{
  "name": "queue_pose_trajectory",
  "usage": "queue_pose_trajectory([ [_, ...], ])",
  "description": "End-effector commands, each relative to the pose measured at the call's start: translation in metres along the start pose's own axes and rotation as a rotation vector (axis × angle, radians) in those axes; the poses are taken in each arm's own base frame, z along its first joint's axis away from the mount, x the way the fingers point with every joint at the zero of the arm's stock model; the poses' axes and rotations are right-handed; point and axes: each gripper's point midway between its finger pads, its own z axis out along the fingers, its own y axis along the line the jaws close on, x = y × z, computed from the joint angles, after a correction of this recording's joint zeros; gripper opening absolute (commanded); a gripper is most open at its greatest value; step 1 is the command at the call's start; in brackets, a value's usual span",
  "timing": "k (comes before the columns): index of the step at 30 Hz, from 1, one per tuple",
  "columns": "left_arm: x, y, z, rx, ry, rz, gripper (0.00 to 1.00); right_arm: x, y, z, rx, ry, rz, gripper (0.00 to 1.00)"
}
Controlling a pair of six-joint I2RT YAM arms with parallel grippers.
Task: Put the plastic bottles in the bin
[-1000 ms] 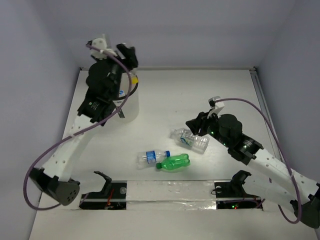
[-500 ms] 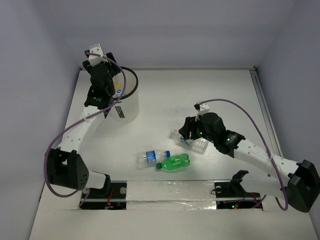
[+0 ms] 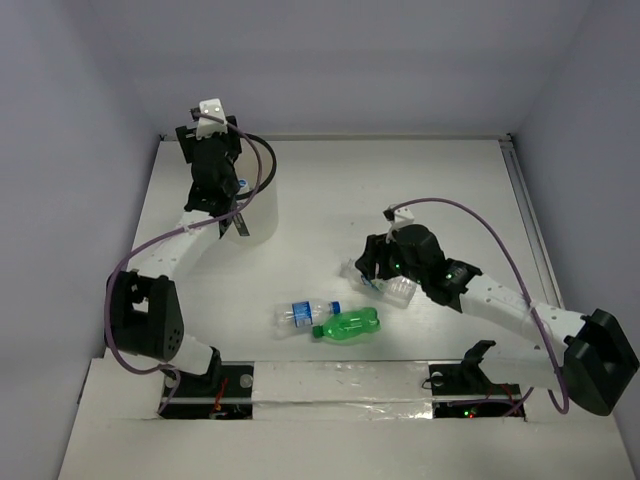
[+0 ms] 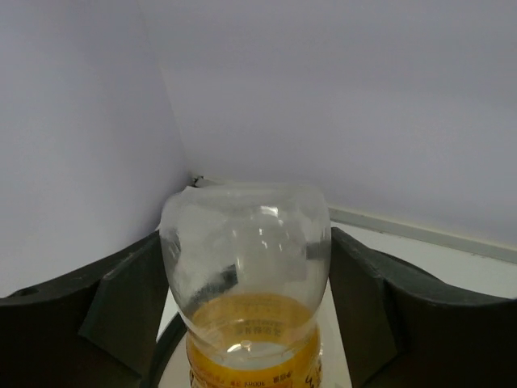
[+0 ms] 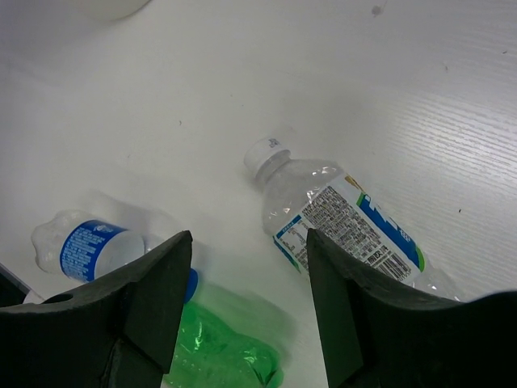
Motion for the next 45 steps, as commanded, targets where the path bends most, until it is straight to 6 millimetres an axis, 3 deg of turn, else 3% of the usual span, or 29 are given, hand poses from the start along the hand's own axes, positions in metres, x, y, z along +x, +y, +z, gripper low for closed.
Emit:
queue_pose_trajectory([
  [1, -0.017, 0.008, 0.001, -0.028, -0.073, -0.021, 0.71, -0.019, 0.006, 0.002, -0.008, -0.062, -0.009, 0.65],
  [5, -0.016, 0.007, -0.002, -0.015, -0.059, -0.032, 0.89, -0.020, 0.007, 0.003, -0.009, -0.056, -0.014, 0.69],
  [7, -0.020, 0.007, -0.004, -0.010, -0.057, -0.045, 0.93, -0.022, 0.007, 0.002, -0.011, -0.060, -0.015, 0.70],
  [11, -0.043, 0.006, -0.012, 0.025, -0.075, -0.108, 0.98, -0.025, 0.006, -0.003, -0.001, -0.068, -0.016, 0.71],
  [13, -0.064, 0.002, -0.021, 0.076, -0.092, -0.184, 0.98, -0.026, 0.005, -0.005, 0.005, -0.070, -0.017, 0.70],
  [17, -0.114, -0.008, -0.054, 0.233, -0.126, -0.354, 0.92, -0.021, 0.001, -0.011, 0.028, -0.023, -0.045, 0.61],
  [19, -0.118, -0.023, -0.075, 0.346, -0.095, -0.404, 0.88, -0.012, -0.006, -0.011, 0.068, 0.048, -0.084, 0.60],
  [20, -0.130, -0.021, -0.090, 0.382, -0.097, -0.461, 0.86, -0.009, -0.011, -0.011, 0.091, 0.068, -0.102, 0.60],
  [22, -0.125, -0.036, -0.116, 0.479, -0.023, -0.490, 0.84, -0.008, -0.019, -0.009, 0.145, 0.092, -0.111, 0.63],
  [23, -0.135, -0.034, -0.134, 0.517, -0.030, -0.515, 0.82, -0.007, -0.019, -0.008, 0.148, 0.101, -0.111, 0.65],
  [27, -0.118, -0.046, -0.190, 0.691, 0.084, -0.554, 0.77, -0.010, -0.021, -0.009, 0.186, 0.133, -0.104, 0.80],
  [28, -0.095, -0.056, -0.207, 0.751, 0.168, -0.541, 0.77, -0.014, -0.019, -0.009, 0.187, 0.132, -0.103, 0.81],
  [29, -0.095, -0.055, -0.222, 0.791, 0.176, -0.547, 0.77, -0.010, -0.024, -0.008, 0.216, 0.158, -0.107, 0.82],
  [31, -0.067, -0.068, -0.249, 0.886, 0.275, -0.555, 0.77, -0.005, -0.027, -0.007, 0.242, 0.201, -0.110, 0.85],
  [33, -0.061, -0.069, -0.273, 0.953, 0.292, -0.577, 0.77, -0.008, -0.030, -0.001, 0.278, 0.234, -0.128, 0.87],
  [34, -0.041, -0.072, -0.282, 0.974, 0.342, -0.576, 0.77, -0.007, -0.033, -0.001, 0.300, 0.255, -0.141, 0.88],
  [35, -0.038, -0.073, -0.292, 0.999, 0.353, -0.588, 0.77, 0.000, -0.040, -0.004, 0.336, 0.306, -0.159, 0.90],
  [36, -0.039, -0.068, -0.298, 1.005, 0.332, -0.594, 0.77, -0.002, -0.044, -0.001, 0.361, 0.331, -0.199, 0.92],
  [37, -0.024, -0.065, -0.302, 0.994, 0.374, -0.580, 0.77, 0.006, -0.049, -0.004, 0.377, 0.382, -0.224, 0.92],
  [41, -0.026, -0.048, -0.313, 0.990, 0.333, -0.558, 0.77, 0.017, -0.064, -0.007, 0.428, 0.473, -0.312, 0.95],
  [45, -0.030, -0.042, -0.319, 1.004, 0.306, -0.552, 0.77, 0.021, -0.053, -0.004, 0.328, 0.529, -0.377, 0.95],
])
